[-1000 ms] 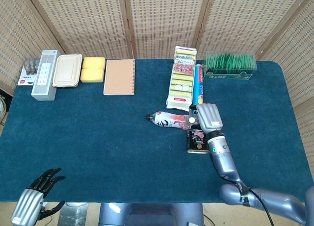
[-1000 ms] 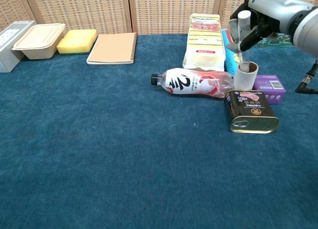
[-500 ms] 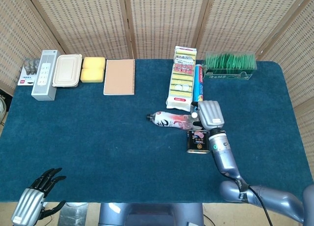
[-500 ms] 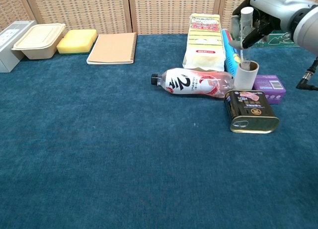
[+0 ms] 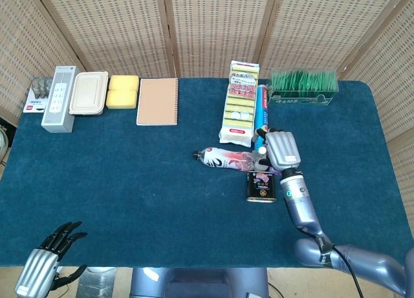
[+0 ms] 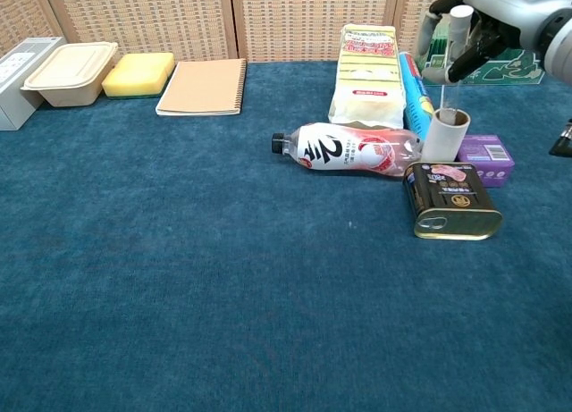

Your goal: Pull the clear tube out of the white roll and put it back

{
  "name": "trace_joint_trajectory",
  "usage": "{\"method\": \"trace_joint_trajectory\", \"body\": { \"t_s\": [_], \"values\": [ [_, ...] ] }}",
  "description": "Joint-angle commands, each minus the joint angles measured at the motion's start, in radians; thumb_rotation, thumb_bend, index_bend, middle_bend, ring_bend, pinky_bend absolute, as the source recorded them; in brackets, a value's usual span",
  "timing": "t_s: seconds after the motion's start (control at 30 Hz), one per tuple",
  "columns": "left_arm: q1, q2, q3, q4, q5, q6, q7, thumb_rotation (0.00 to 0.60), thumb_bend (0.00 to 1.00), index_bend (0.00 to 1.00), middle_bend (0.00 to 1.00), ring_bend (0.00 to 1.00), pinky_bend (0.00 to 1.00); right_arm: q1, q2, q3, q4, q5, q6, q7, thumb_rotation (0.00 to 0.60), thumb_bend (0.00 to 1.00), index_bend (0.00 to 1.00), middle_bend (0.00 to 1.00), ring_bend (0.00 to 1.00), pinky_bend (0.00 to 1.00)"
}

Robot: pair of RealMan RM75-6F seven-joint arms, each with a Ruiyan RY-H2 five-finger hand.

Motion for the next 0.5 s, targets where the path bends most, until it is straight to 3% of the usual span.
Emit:
{"method": "trace_joint_trajectory", "body": {
  "t_s": [0.03,0.5],
  "values": [
    [0.0,0.001,0.0,0.0,0.001,0.001,-0.001,0.6,0.18,0.23,0.15,0.12,0.27,-0.004,-0.002,-0.002,0.013,-0.009,0.0,0.012,0.6,0.39,0.44,0.41,0.43,0.44],
    [0.001,0.004,0.0,-0.004,0.002,0.004,0.001,0.6,0.18,0.24,0.15,0.12,0.27,-0.008,-0.021,-0.012,0.071,-0.024,-0.024,0.04,0.6,0.29,0.36,0.33,0.34,0.36]
  ]
}}
